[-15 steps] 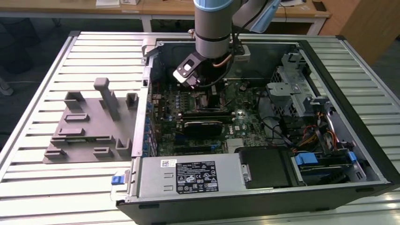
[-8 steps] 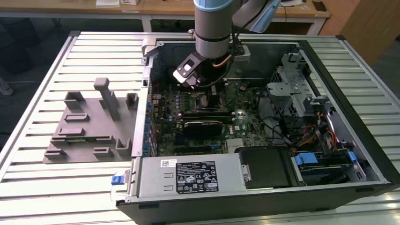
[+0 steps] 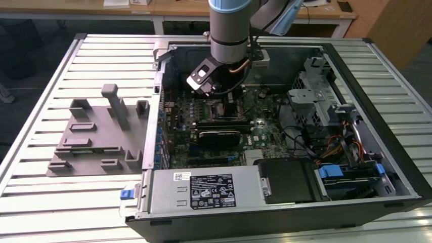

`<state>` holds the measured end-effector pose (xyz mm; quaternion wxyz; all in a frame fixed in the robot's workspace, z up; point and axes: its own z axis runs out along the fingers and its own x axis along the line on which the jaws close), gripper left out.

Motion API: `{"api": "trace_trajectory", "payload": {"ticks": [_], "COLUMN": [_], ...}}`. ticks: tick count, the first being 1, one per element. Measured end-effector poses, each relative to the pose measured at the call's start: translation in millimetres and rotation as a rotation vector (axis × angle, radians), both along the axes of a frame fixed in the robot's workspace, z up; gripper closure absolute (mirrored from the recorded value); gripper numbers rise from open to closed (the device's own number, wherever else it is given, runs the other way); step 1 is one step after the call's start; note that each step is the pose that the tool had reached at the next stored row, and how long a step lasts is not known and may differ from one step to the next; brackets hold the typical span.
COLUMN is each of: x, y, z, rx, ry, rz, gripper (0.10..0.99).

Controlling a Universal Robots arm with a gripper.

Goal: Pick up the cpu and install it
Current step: 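Place the cpu into insertion slot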

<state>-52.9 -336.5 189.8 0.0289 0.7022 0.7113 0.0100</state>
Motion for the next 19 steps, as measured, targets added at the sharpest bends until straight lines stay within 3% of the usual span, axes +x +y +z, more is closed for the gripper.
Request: {"api": "trace_trajectory", "payload": {"ticks": [19], "x": [-0.1], "y": [0.0], "z": [-0.4], "rx": [0.000], "ry": [0.0000], "rz": [0.000], "gripper": [0.541]}}
